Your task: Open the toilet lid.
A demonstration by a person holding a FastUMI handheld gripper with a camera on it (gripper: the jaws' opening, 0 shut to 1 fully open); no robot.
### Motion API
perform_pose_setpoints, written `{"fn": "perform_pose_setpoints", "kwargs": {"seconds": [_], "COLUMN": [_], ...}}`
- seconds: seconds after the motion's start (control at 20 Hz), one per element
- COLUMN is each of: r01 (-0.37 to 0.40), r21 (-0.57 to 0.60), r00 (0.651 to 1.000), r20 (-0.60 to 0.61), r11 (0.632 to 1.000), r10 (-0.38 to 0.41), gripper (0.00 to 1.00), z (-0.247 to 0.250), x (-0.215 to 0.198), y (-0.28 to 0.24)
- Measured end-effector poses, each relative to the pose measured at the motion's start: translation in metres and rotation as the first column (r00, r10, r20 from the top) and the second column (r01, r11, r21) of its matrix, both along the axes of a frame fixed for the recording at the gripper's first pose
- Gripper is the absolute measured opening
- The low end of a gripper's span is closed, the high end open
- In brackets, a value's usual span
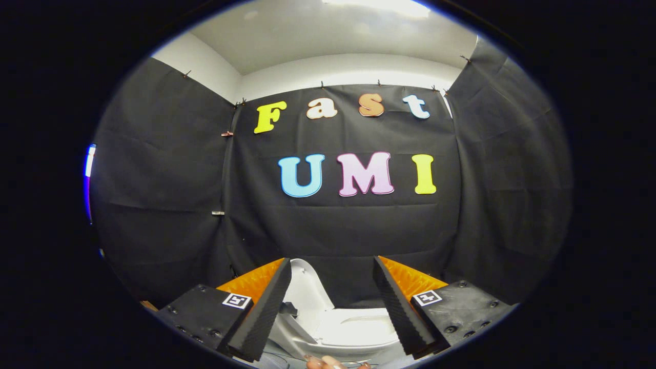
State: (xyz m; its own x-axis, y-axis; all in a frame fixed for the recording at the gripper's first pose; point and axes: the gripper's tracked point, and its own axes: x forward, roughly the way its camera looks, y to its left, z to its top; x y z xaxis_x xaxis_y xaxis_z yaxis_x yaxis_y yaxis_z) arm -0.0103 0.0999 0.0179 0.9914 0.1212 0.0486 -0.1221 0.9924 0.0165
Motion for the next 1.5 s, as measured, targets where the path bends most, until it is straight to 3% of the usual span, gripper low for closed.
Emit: {"fn": "perform_pose_setpoints", "kwargs": {"seconds": [0.4, 1.5], "r01": [0.052, 0.056], "r21": [-0.004, -0.042], "r00": [0.998, 0.998], "r20": [-0.027, 0.006], "r11": [0.999, 0.998], "r10": [-0.052, -0.056], "gripper": [0.99, 0.99], "z": [-0.010, 0.001], "x": [0.006, -0.004], "y": [-0.028, -0.025]}}
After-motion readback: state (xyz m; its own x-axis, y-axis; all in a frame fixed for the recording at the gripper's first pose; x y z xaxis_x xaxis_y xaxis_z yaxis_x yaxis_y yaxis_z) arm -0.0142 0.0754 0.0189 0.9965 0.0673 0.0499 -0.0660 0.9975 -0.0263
